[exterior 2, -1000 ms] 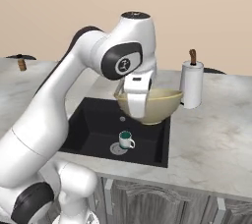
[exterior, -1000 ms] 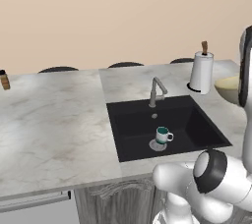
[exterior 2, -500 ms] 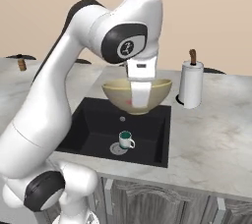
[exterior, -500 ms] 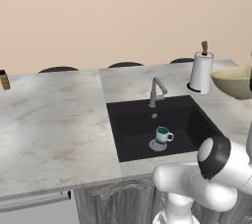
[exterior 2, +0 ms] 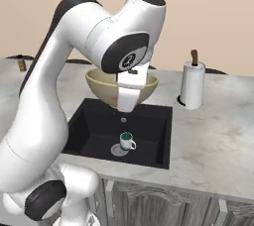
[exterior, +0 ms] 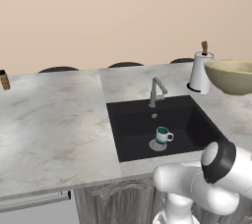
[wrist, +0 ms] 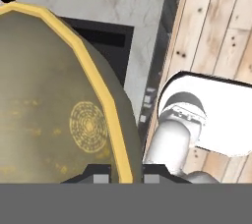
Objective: Pick the mug and place it in the sink. Pick the bowl and place it in the open cabinet and then close the cabinet.
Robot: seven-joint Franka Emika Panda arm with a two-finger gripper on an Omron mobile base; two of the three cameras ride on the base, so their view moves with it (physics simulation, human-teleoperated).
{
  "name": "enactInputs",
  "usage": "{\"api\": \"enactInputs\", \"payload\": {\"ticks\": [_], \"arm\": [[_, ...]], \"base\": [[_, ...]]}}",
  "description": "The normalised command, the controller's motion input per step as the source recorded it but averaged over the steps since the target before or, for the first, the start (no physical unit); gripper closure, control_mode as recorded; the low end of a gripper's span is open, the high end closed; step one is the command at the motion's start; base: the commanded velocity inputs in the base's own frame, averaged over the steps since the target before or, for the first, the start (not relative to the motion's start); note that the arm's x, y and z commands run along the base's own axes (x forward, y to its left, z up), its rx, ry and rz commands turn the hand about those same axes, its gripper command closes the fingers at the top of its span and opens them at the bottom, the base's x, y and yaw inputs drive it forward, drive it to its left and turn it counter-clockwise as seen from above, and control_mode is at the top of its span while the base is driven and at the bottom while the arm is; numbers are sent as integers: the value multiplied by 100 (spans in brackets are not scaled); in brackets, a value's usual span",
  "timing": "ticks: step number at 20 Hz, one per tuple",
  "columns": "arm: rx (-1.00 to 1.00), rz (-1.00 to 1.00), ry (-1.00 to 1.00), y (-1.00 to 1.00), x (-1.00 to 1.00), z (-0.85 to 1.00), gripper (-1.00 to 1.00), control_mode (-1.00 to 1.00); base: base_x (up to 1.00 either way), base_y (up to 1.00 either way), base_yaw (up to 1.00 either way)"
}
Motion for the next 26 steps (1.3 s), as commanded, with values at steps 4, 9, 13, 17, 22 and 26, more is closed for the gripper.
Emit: {"api": "enactInputs", "payload": {"ticks": [4, 9, 13, 17, 22, 26], "arm": [[-12, -4, -30, 54, -1, 2, 100, -100], [-14, -2, -20, 32, -8, 0, 100, -100], [-3, 0, -5, 18, -17, 1, 100, -100], [0, 0, 1, 3, -24, 11, 100, -100], [0, 0, 0, 8, -24, 9, 100, -100], [0, 0, 0, 0, -17, 13, 100, -100]], "base": [[0, 0, 0], [0, 0, 0], [0, 0, 0], [0, 0, 0], [0, 0, 0], [0, 0, 0]]}}
